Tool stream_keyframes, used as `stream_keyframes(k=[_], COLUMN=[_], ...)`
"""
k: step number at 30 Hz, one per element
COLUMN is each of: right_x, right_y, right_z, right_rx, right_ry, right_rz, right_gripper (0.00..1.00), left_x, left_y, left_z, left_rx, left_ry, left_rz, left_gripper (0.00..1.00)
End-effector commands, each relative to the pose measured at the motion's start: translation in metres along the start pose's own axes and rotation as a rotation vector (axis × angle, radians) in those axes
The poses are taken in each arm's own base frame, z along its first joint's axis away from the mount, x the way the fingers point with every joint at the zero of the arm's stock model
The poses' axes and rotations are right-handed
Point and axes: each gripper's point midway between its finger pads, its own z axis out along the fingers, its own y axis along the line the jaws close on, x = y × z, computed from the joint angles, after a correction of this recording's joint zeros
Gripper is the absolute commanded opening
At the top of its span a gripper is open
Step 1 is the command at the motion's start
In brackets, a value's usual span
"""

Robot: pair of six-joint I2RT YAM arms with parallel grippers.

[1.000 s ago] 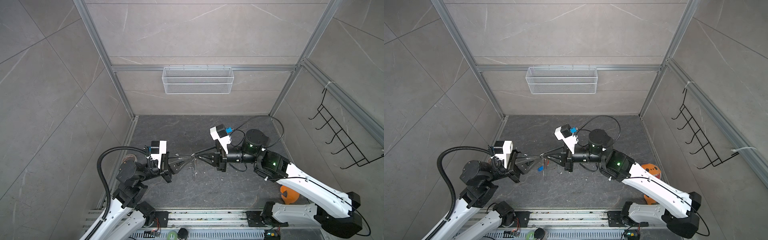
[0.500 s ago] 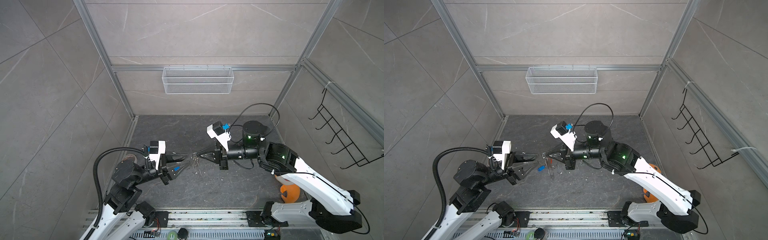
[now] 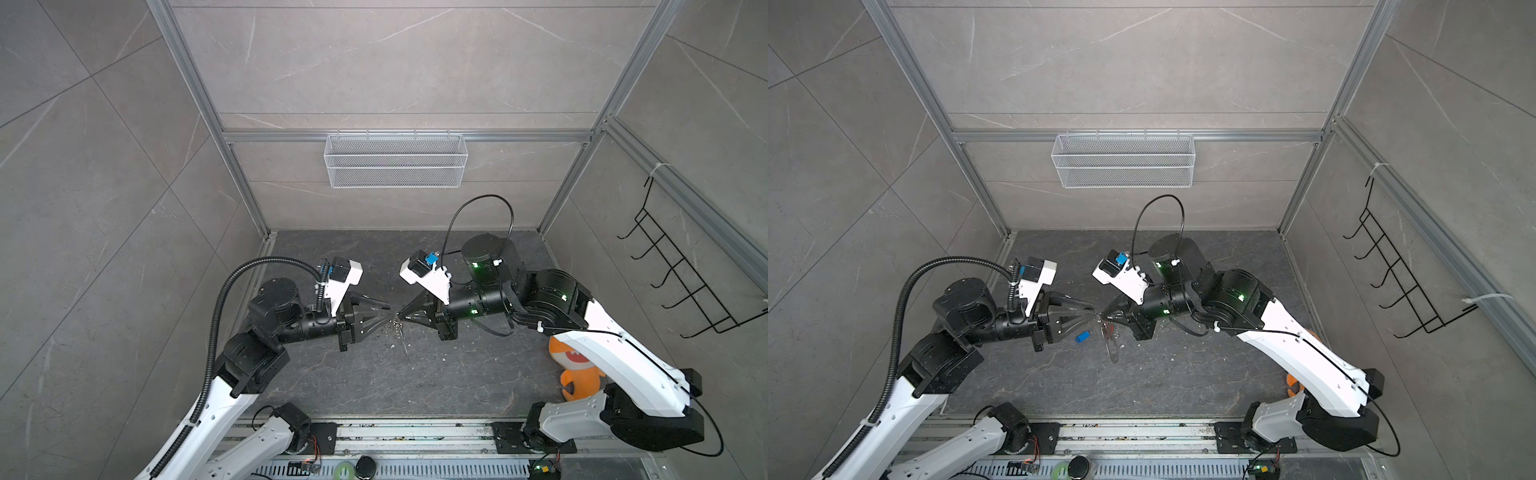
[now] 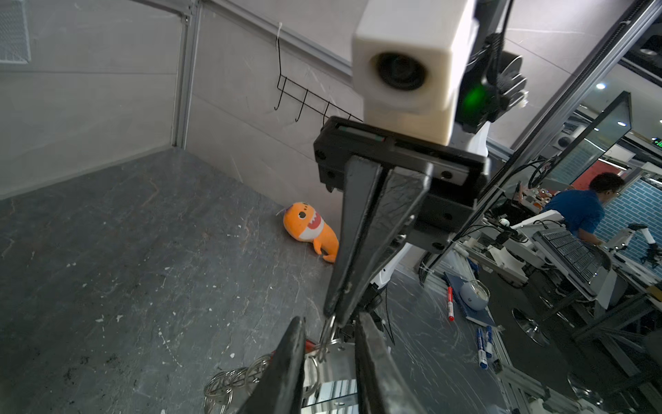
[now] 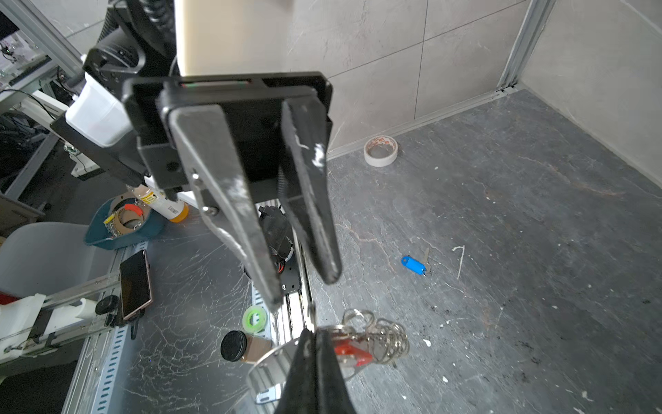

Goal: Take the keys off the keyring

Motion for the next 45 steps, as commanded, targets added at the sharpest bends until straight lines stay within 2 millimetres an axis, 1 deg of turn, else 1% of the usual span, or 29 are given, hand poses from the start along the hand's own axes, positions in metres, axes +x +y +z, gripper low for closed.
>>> stream_keyframes(k=[1, 6, 10, 13, 15, 17, 19, 23, 27, 29, 31, 34, 36, 38, 39, 45], right_x=[-0.001, -0.002, -0.004, -0.006, -0.007, -0.009, -0.010, -0.013, -0.020, -0.024, -0.028, -0.034, -0.034, -0.033, -0.033, -0.024], right_y=[0.004, 0.004, 0.003, 0.002, 0.000, 0.001, 0.002, 0.004, 0.006, 0.003, -0.001, -0.009, -0.014, -0.019, -0.020, -0.027], right_z=[-0.002, 0.000, 0.001, 0.003, 0.002, 0.002, 0.002, 0.003, 0.001, -0.002, -0.003, -0.009, -0.014, -0.018, -0.020, -0.016], right_rx=[0.001, 0.013, 0.023, 0.030, 0.041, 0.043, 0.039, 0.031, 0.032, 0.052, 0.078, 0.133, 0.167, 0.199, 0.207, 0.224], right_ry=[0.021, 0.040, 0.043, 0.043, 0.041, 0.038, 0.036, 0.023, -0.010, -0.039, -0.096, -0.210, -0.276, -0.325, -0.348, -0.386], right_rz=[-0.035, -0.049, -0.053, -0.054, -0.056, -0.060, -0.060, -0.060, -0.058, -0.057, -0.056, -0.048, -0.037, -0.025, -0.020, 0.014], right_gripper=[0.00, 0.00, 0.00, 0.00, 0.00, 0.00, 0.00, 0.00, 0.00, 0.10, 0.24, 0.37, 0.40, 0.40, 0.41, 0.43], left_x=[-0.002, -0.001, 0.001, 0.002, 0.003, 0.005, 0.006, 0.005, 0.003, 0.000, -0.006, -0.017, -0.025, -0.031, -0.032, -0.033], left_y=[-0.015, -0.018, -0.018, -0.018, -0.018, -0.016, -0.016, -0.016, -0.013, -0.011, -0.009, -0.005, -0.003, -0.002, -0.002, -0.001], left_z=[-0.004, -0.001, 0.000, 0.001, 0.001, 0.001, 0.001, 0.002, 0.001, 0.000, -0.005, -0.013, -0.017, -0.021, -0.021, -0.019], left_rx=[0.054, 0.086, 0.095, 0.099, 0.100, 0.095, 0.094, 0.098, 0.088, 0.074, 0.045, 0.003, -0.014, -0.022, -0.020, -0.011], left_ry=[0.025, 0.041, 0.048, 0.050, 0.053, 0.059, 0.061, 0.048, 0.005, -0.038, -0.113, -0.232, -0.301, -0.353, -0.365, -0.369], left_rz=[0.027, 0.018, 0.010, 0.008, 0.002, -0.001, -0.004, -0.003, 0.020, 0.038, 0.068, 0.105, 0.114, 0.114, 0.118, 0.114], left_gripper=[0.27, 0.21, 0.12, 0.13, 0.16, 0.16, 0.12, 0.00, 0.00, 0.00, 0.00, 0.00, 0.00, 0.00, 0.00, 0.00])
